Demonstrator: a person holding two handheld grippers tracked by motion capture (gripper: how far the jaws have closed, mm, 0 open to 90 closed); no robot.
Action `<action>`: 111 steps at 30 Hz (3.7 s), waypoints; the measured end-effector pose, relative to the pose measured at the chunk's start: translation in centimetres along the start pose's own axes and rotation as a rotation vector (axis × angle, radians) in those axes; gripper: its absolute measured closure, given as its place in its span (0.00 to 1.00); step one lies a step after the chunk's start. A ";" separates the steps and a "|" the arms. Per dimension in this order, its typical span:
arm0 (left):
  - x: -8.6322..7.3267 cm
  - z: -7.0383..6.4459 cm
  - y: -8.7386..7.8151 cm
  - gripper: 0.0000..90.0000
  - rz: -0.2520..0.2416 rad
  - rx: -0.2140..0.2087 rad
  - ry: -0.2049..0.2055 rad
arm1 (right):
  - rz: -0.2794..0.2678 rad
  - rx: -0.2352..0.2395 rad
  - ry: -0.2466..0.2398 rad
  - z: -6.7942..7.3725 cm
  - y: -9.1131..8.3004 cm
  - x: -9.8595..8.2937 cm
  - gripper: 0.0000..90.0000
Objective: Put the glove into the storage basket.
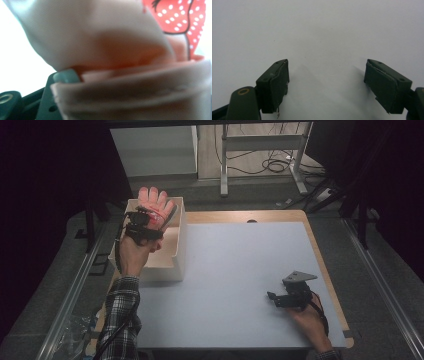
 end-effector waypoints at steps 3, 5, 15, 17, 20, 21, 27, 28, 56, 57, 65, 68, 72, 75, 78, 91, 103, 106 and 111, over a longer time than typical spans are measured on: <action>-0.5 -0.1 1.0 0.49 0.013 0.014 0.008 | 0.000 0.000 0.000 0.0 0.0 0.0 0.23; -0.9 -0.1 1.6 0.49 0.021 0.018 0.011 | 0.000 0.000 0.000 0.0 0.0 0.0 0.23; -2.0 -0.6 4.7 0.48 0.082 0.027 0.016 | 0.000 0.000 0.000 0.0 0.0 0.0 0.23; -2.0 -0.6 5.1 0.47 0.096 0.027 0.014 | 0.000 0.000 0.000 0.0 0.0 0.0 0.23; -2.3 -0.6 6.0 0.47 0.127 0.035 0.014 | 0.000 0.000 0.000 0.0 0.0 0.0 0.23; -2.3 -0.6 6.3 0.46 0.133 0.034 0.014 | 0.000 0.000 0.001 0.0 0.0 0.0 0.23; -2.1 -0.6 7.4 0.44 0.183 0.053 0.026 | 0.000 0.000 0.000 0.0 0.0 0.0 0.23; -2.1 -0.6 7.6 0.44 0.192 0.052 0.026 | 0.000 0.000 0.001 0.0 0.0 0.0 0.23; -1.6 -0.8 8.5 0.04 0.257 0.036 0.015 | -0.001 0.000 0.000 0.0 0.0 0.0 0.23; -1.6 -0.7 8.3 0.04 0.252 0.037 0.017 | -0.001 0.000 0.000 0.0 0.0 0.0 0.23; -1.5 -0.3 6.8 0.05 0.188 0.027 0.017 | 0.000 0.000 0.001 0.0 0.0 0.0 0.23; -1.4 -0.2 6.1 0.05 0.164 0.018 0.015 | -0.001 0.000 0.001 0.0 0.0 0.0 0.23; -1.1 -0.3 5.3 0.05 0.128 0.012 0.027 | 0.000 0.000 0.000 0.0 0.0 0.0 0.23; -1.0 -0.4 4.7 0.04 0.114 0.010 0.037 | 0.000 0.000 0.000 0.0 0.0 0.0 0.23; -1.0 -0.5 4.2 0.04 0.094 0.004 0.044 | 0.000 0.000 0.000 0.0 0.0 0.0 0.23; -0.9 -0.2 2.1 0.02 0.015 -0.018 0.072 | 0.000 0.000 0.000 0.0 0.0 0.0 0.23; -0.1 -1.1 -0.4 0.01 -0.056 -0.057 0.116 | -0.001 -0.001 -0.001 0.0 0.0 0.0 0.23; 0.2 -1.4 -0.9 0.01 -0.070 -0.069 0.127 | 0.000 -0.001 -0.001 0.0 0.0 0.0 0.23; 0.4 -2.2 -1.5 0.01 -0.091 -0.095 0.139 | -0.001 -0.001 -0.002 0.0 0.0 0.0 0.23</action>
Point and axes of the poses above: each handheld gripper's, and its own axes: y roughly forward along the jaws, x roughly out of its top, z roughly to its left, the point moved 1 cm from there along y, roughly forward along the jaws, and after that the axes turned 14 degrees about -z, right-handed, at the moved point
